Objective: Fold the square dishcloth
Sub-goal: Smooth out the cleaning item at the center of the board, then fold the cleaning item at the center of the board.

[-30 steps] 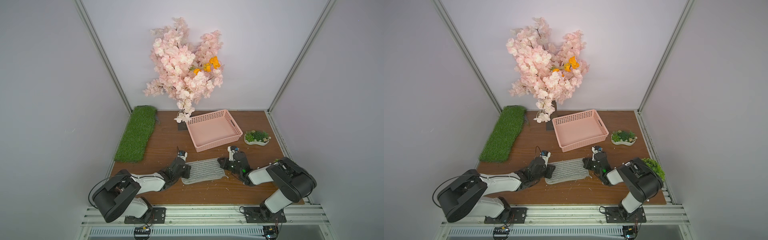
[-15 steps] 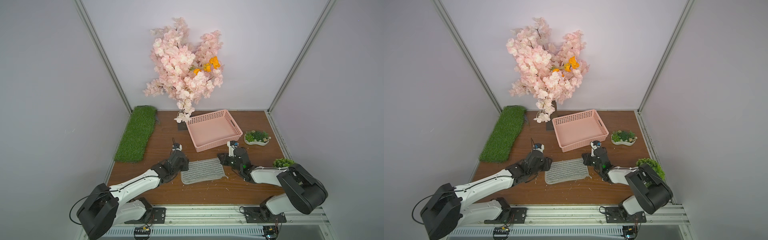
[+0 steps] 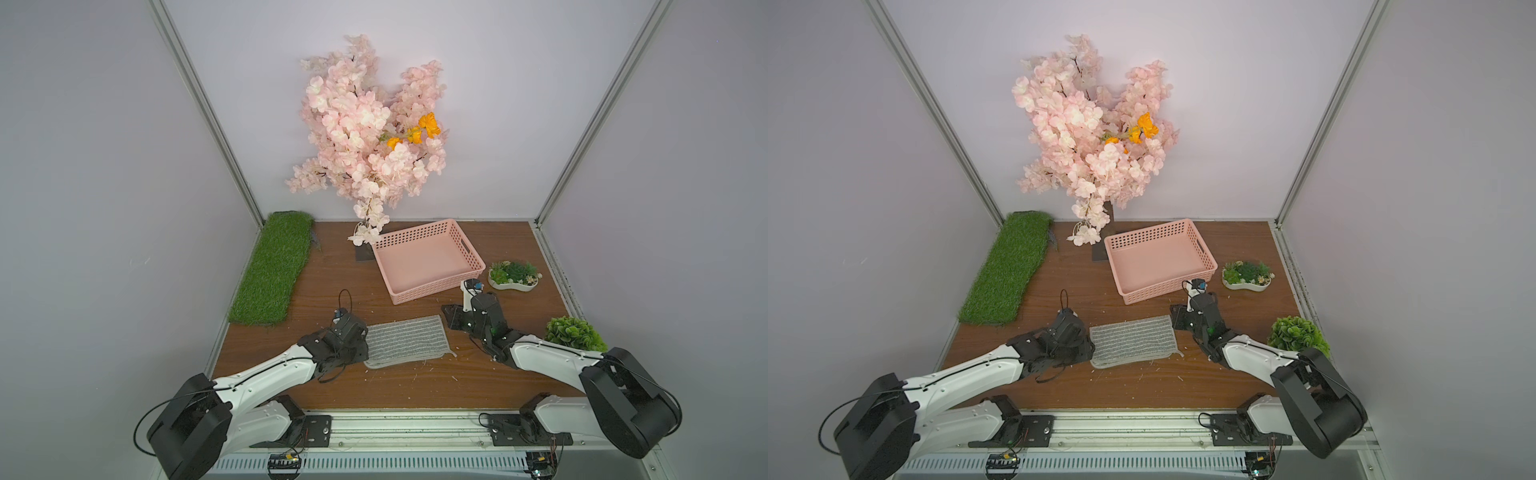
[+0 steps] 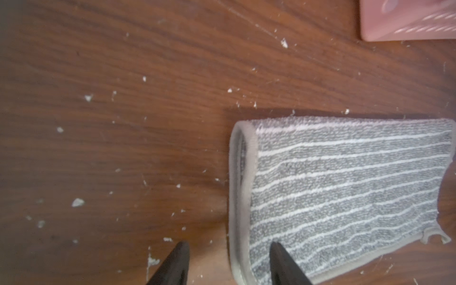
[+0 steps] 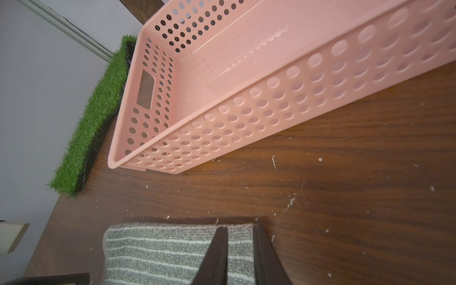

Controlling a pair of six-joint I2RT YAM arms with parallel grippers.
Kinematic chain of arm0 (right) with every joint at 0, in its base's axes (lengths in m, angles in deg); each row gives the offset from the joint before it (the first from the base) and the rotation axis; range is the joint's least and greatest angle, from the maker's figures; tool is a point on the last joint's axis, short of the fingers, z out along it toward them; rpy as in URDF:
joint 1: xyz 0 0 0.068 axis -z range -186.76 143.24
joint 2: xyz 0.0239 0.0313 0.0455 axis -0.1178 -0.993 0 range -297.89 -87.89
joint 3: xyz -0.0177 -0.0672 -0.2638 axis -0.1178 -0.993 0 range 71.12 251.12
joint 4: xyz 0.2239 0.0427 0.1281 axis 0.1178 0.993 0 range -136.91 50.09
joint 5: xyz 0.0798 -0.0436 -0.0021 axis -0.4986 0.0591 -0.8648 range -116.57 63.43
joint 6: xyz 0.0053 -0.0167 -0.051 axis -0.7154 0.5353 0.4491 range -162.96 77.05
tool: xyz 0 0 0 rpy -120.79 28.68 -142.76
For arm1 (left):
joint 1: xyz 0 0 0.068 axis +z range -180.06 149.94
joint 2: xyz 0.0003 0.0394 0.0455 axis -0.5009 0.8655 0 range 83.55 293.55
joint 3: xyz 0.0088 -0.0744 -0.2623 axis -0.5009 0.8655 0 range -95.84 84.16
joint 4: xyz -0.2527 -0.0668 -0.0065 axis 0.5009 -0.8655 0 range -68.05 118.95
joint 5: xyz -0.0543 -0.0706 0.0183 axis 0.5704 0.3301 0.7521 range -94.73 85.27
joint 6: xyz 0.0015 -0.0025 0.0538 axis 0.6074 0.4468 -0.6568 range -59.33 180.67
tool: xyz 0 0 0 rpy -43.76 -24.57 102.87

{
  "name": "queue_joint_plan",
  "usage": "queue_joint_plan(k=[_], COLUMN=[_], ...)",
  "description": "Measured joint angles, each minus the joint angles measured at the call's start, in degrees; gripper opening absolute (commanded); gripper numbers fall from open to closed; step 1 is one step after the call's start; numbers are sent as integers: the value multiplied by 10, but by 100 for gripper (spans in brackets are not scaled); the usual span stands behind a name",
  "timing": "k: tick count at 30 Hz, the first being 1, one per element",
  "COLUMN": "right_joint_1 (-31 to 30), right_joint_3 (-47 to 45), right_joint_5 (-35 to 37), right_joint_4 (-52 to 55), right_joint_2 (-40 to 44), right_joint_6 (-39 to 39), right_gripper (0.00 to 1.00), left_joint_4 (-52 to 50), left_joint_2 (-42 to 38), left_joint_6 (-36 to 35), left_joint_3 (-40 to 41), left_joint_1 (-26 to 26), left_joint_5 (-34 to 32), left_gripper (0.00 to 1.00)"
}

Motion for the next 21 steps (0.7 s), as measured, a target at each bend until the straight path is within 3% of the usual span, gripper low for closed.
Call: queue_joint_plan(k=[8, 21], right_joint_1=[-4, -4], right_joint_3=[-9, -22], right_joint_5=[22, 57], right_joint_4=[32, 55], right_joint_2=[19, 54], right_joint_6=[0, 0], right_gripper=[21, 21], left_joint_4=[7, 28], left_joint_2=[28, 124], left_joint_6=[12, 17], left_joint_3=[0, -50], left_joint_1=[-6, -40], left_joint_5=[16, -22], left_gripper=[55, 31])
